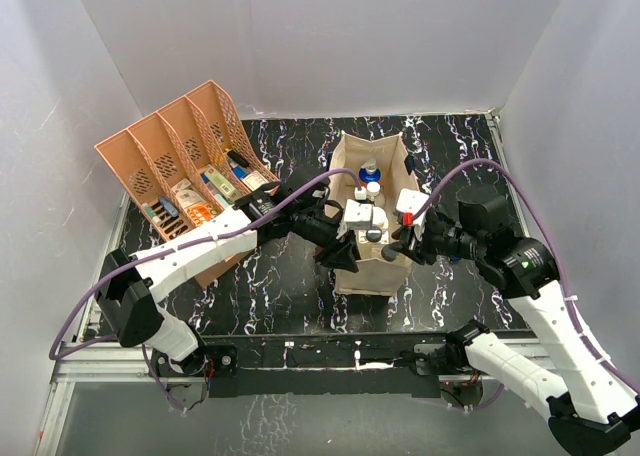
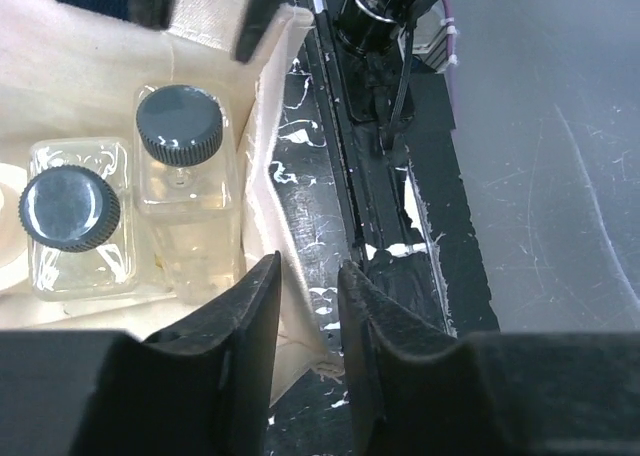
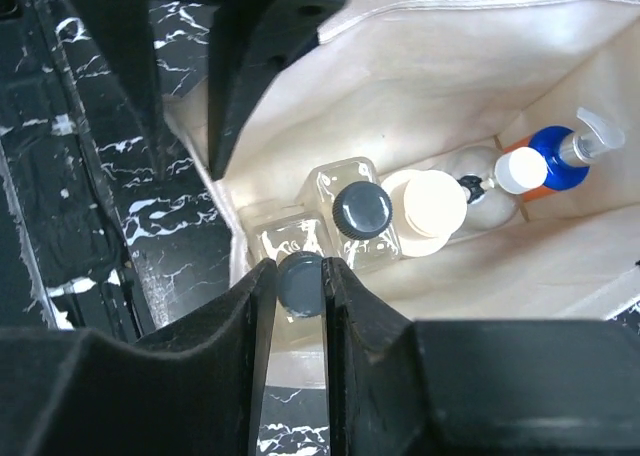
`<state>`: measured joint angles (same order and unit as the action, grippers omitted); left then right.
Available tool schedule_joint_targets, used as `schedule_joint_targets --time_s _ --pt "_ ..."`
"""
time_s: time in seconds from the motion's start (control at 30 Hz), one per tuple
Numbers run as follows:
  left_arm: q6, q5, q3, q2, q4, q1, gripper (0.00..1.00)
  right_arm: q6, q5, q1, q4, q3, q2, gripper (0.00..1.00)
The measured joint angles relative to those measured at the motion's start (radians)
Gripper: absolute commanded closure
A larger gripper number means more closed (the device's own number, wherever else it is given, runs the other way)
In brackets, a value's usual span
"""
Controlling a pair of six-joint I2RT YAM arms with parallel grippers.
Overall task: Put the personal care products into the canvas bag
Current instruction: Adjust the care product in the canvas bag.
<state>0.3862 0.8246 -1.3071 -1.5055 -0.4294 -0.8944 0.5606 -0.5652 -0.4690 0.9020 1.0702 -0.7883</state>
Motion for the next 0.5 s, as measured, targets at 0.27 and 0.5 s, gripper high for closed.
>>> schedule_joint_targets --time_s 0.27,0.5 --pt "-0.002 0.018 0.000 0.000 0.010 -0.006 0.87 -0.037 0.061 0.000 -0.023 -0.002 -0.070 0.83" --pt "-0.005 0.021 0.000 0.000 0.014 -0.006 0.92 0.005 0.048 0.000 0.001 -0.042 -0.071 0.89"
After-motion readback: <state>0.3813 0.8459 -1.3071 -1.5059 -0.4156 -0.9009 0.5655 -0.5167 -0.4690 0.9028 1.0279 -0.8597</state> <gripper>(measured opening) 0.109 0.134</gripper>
